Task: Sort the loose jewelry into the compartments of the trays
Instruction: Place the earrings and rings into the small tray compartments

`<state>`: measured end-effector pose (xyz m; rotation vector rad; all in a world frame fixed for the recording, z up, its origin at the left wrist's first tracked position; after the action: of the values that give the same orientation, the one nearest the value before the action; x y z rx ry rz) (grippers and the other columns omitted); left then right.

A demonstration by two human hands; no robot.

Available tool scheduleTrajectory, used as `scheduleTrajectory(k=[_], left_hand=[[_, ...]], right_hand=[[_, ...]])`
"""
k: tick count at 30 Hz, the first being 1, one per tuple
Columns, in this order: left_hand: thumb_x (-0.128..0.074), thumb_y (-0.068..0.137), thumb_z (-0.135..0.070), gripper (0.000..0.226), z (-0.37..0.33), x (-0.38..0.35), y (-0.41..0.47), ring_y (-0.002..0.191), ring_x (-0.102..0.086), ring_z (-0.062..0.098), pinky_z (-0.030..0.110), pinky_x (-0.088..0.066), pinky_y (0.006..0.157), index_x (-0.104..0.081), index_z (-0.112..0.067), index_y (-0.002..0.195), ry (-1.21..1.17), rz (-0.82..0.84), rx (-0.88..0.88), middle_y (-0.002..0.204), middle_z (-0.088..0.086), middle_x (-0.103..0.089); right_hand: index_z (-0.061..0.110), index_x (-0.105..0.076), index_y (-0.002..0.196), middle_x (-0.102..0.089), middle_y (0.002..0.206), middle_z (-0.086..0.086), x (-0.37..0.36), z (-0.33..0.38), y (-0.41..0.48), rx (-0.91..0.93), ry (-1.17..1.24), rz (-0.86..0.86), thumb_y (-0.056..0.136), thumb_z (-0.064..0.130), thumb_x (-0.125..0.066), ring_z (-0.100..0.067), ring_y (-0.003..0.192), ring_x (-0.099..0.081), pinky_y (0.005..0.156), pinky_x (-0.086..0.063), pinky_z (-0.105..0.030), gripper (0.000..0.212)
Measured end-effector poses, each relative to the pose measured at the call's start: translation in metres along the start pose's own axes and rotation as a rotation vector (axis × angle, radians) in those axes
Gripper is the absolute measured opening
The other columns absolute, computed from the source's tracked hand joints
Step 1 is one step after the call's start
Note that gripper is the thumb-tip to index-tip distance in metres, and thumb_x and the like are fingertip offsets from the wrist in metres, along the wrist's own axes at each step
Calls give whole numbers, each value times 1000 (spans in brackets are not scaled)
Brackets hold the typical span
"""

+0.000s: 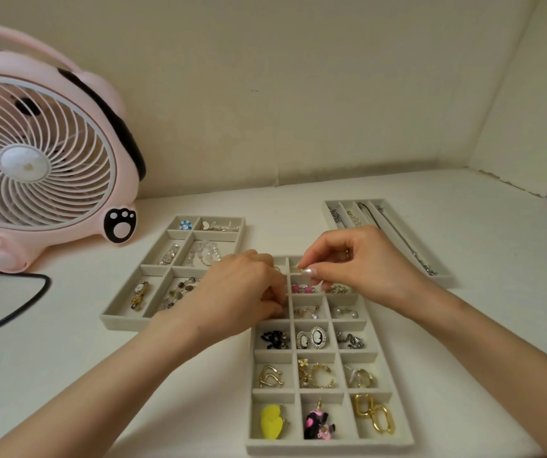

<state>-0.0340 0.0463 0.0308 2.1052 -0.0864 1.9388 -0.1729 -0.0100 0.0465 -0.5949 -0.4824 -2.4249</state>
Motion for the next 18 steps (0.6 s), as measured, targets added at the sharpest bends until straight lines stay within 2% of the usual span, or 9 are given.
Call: scheduleTrajectory(k=[5,10,15,18], left_hand=[[-58,87,-24,16,-1,-1,-1,95,-46,7,22,-24,65,-67,-31,98,-5,23,-34,89,-14,-45],[-55,88,-24,17,1,1,3,98,-43,6,22,-21,68,-65,-32,100,54,66,-85,90,-14,-40],[-65,83,-27,9,9,6,-1,88,-47,6,23,-37,70,-65,-32,91,-55,-35,-27,87,-14,-49],[-67,82,-29,6,14,8,-3,82,-42,2,19,-37,68,-67,-34,86,-82,-44,-15,82,-16,-48]], right_hand=[[14,-74,80,-73,74,-4,0,-2,-1,0,2,-1,79,2,-71,-19,70,-70,69,-58,-26,12],[12,-75,79,-73,75,-3,0,-4,-2,-6,20,6,78,-1,-71,-14,67,-70,69,-57,-24,14],[11,-75,84,-74,78,-4,-2,-4,-3,3,37,15,79,1,-71,-14,74,-71,68,-56,-21,12],[15,-75,83,-74,78,-1,-2,-6,-2,6,9,8,79,5,-72,-13,74,-71,71,-57,-25,11]])
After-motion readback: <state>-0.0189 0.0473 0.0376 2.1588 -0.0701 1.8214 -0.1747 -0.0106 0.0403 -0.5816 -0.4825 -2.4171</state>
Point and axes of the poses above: each hand's wrist, its own y-axis towards the middle knuckle, its own x-axis out of the back of the hand, z = x × y, the point moved 4 cm from there along y, towards the middle knuckle
